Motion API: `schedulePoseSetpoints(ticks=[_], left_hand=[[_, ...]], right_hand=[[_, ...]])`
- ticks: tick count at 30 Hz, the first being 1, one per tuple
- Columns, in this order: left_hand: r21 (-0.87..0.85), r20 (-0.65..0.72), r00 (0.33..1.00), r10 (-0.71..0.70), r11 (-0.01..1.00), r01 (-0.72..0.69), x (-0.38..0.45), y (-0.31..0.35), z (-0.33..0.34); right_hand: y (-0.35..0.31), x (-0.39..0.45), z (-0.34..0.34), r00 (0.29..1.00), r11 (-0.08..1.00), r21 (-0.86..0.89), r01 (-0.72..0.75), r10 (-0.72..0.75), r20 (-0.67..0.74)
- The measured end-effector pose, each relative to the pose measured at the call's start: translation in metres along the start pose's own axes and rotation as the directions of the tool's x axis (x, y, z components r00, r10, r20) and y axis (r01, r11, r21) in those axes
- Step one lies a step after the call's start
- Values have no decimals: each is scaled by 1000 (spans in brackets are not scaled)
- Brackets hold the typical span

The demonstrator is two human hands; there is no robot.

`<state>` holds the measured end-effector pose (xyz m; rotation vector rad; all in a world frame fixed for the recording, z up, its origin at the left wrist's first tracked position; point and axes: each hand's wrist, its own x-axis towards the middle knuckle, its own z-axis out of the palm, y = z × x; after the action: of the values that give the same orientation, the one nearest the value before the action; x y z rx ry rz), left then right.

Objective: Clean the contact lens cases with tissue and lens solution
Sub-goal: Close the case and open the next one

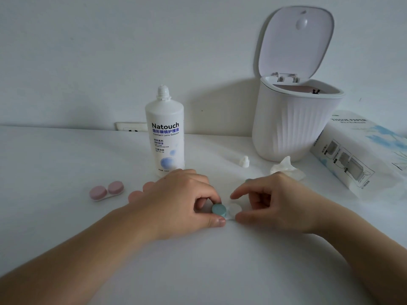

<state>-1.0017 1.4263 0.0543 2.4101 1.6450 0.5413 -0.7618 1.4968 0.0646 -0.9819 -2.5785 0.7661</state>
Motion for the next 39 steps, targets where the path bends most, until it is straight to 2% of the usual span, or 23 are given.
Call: schedulePoseSetpoints(ticks=[6,11,19,27,32,39], left_hand=[[0,-9,1000,-4,1000,4,0,0,1],[-85,-39,998,46,995,-49,0,-1,4],[-101,-22,1000,14,995,-16,4,6,7],[-84,-44,993,-111,991,108,-2,17,11],[-36,-103,990,-99,995,96,-7,23,14],[-37,-112,988,-110,994,106,-2,22,15]], right_hand=[[-2,0,1,1000,1000,17,-4,4,22],[-4,0,2,999,999,39,-19,18,28],[-3,1,4,999,993,114,-9,5,34],[-1,1,5,1000,989,147,-10,6,24],[-2,2,6,1000,989,144,-18,15,20],[-4,1,7,1000,989,146,-28,28,-4]])
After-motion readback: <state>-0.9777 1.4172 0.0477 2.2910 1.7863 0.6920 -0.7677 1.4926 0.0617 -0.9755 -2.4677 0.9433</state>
